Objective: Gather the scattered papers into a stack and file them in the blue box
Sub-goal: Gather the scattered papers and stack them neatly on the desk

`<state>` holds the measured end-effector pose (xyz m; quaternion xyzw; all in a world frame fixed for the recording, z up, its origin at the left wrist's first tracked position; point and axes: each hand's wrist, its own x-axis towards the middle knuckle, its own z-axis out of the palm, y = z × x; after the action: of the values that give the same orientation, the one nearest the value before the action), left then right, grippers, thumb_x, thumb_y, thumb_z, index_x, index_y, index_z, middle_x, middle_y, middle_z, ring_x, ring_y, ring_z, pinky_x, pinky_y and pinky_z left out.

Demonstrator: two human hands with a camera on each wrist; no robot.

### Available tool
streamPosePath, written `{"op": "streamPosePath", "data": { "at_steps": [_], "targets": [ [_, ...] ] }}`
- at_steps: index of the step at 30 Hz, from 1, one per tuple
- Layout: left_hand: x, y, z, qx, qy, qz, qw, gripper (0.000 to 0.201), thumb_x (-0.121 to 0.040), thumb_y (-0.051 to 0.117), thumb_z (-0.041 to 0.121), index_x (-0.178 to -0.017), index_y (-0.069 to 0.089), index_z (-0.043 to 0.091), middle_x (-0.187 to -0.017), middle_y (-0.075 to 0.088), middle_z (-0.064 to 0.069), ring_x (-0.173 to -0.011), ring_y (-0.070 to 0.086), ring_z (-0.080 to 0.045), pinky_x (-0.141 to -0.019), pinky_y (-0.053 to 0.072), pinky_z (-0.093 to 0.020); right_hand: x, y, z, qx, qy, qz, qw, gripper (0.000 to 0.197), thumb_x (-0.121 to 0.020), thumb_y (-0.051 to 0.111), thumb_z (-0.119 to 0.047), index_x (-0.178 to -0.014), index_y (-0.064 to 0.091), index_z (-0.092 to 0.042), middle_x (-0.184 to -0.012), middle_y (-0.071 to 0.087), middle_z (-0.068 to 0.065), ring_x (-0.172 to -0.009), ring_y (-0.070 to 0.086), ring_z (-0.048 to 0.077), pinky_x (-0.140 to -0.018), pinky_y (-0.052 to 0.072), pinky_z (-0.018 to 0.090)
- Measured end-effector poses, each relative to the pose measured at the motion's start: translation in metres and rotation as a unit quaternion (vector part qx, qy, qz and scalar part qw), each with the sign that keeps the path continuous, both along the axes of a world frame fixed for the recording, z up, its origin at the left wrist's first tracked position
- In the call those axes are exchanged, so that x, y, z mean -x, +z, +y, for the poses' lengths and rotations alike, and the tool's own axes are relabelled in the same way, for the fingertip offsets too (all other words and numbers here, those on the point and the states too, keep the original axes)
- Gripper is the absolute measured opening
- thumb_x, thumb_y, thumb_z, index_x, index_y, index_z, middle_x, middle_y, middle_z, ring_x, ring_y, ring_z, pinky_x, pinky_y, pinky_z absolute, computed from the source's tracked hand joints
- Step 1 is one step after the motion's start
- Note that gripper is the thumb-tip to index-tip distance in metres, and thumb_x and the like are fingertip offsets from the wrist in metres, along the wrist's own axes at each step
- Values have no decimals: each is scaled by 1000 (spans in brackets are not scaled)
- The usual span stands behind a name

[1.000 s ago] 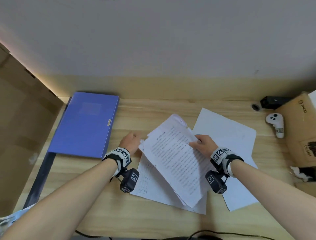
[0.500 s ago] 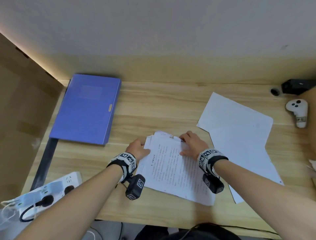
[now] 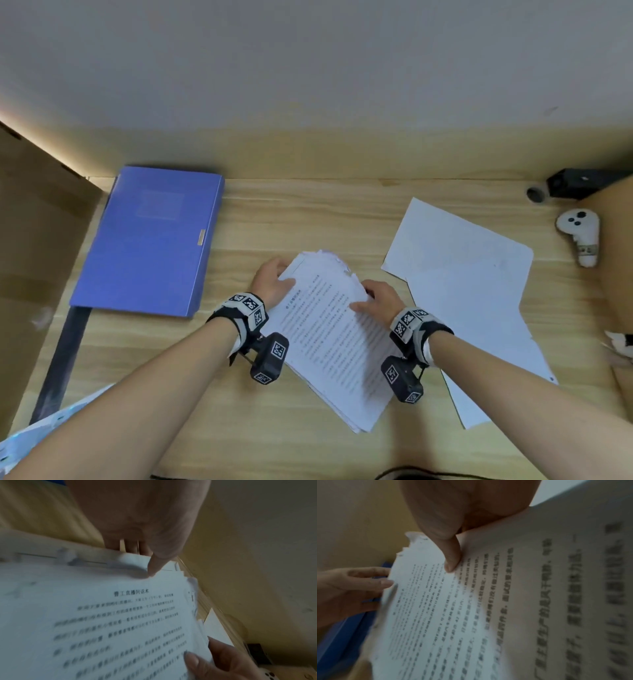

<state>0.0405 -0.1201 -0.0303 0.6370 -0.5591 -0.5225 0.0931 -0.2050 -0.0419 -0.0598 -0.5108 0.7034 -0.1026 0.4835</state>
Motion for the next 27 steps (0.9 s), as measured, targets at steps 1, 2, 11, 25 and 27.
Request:
{"op": "streamPosePath", "data": {
  "at_steps": [1,2,11,25,27],
  "targets": [
    [5,2,-10,38,8,-20,999,37,-87,61,6,-123,56,14,-125,62,-5,-118,58,-23,-99,48,-37,1,2,-6,8,-26,0,1000,17,-81,74,-21,-85,62,-8,-81,65,6,-76,60,26,-67,43,31],
    [10,6,-19,82,3,-45,996,45,-87,61,5,-129,52,15,-130,57,-3,-122,54,-20,-102,44,-34,2,2,-12,17,-61,-6,998,13,-83,72,-20,-82,62,-11,-79,64,3,-74,59,23,-66,44,31],
    [34,-10,-30,68,-275,-154,947,45,-94,49,16,-139,48,21,-151,32,0,-140,32,-22,-107,37,-34,-4,-9,-70,8,-160,87,983,24,-83,58,-29,-98,58,-9,-90,67,8,-81,62,30,-64,46,32],
    [102,16,-50,68,-324,-338,881,27,-91,39,26,-108,57,15,-121,49,-6,-110,50,-28,-87,42,-39,114,19,-6,32,-251,118,960,11,-78,64,-37,-84,63,-28,-82,67,-9,-80,63,18,-69,47,29],
    [125,19,-47,101,-343,-322,877,29,-92,39,25,-113,55,15,-123,51,-6,-112,51,-29,-87,42,-39,147,24,17,23,-280,140,949,9,-79,65,-34,-85,63,-28,-83,67,-8,-80,64,20,-68,46,29]
  ]
}}
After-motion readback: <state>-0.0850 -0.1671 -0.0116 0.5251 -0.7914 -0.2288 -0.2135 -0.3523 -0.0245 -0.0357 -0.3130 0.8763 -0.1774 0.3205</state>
